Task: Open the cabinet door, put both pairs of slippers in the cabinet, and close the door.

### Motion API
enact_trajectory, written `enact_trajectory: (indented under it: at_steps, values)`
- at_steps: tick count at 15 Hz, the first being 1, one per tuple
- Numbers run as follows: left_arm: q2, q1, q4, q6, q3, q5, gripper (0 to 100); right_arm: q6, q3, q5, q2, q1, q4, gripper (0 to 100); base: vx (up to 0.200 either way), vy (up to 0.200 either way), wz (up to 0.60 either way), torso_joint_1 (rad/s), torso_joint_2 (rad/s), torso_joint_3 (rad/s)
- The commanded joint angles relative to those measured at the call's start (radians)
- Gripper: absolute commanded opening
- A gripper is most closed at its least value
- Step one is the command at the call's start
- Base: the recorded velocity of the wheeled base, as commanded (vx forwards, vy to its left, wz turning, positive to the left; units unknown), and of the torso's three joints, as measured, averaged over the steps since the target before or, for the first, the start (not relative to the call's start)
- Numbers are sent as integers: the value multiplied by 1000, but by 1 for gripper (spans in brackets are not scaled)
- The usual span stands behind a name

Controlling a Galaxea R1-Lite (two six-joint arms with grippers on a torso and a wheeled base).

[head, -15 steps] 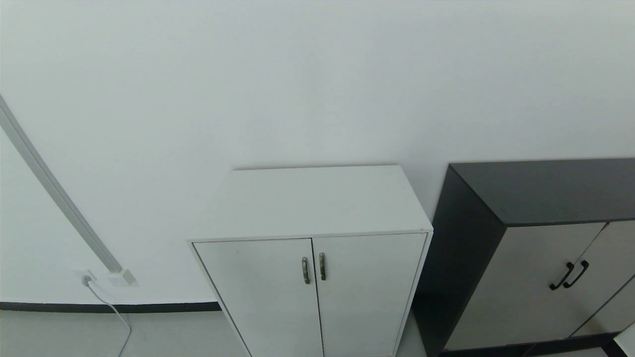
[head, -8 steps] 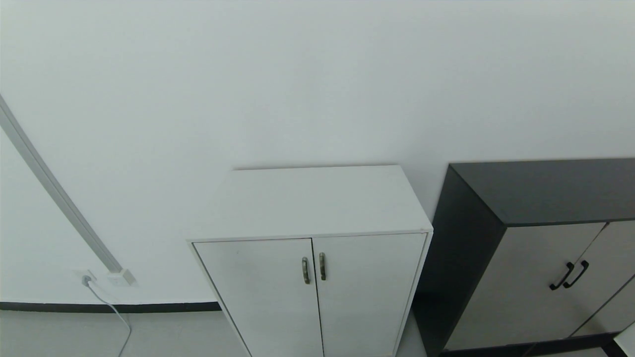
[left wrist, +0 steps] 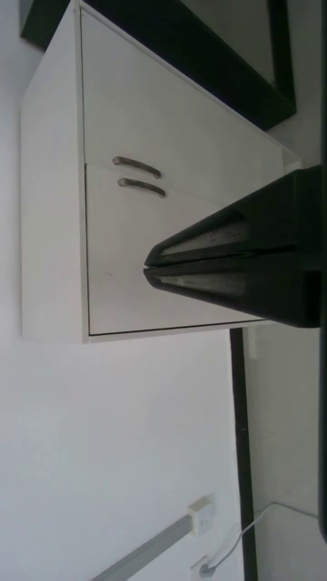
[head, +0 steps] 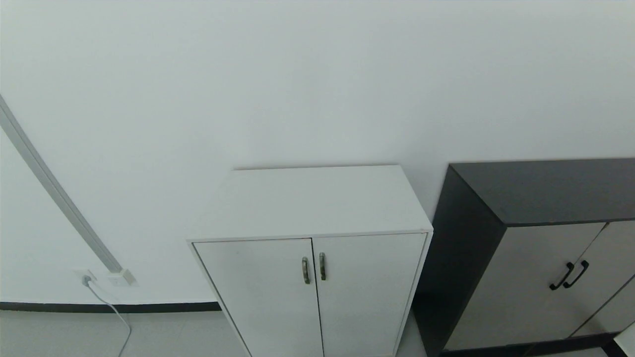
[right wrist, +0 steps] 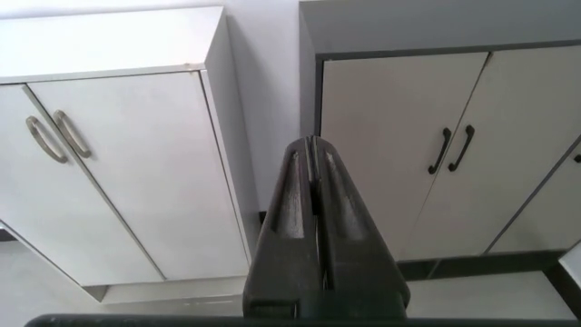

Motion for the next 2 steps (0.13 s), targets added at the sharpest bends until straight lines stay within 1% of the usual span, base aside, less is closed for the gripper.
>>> enact_trajectory:
  at_steps: [1,2]
  values:
    - [1,0,0,0,0,0,0,-1,0,0,2,0,0,0,0,0,0,0,0,0]
    - [1,0,0,0,0,0,0,-1,0,0,2,0,0,0,0,0,0,0,0,0]
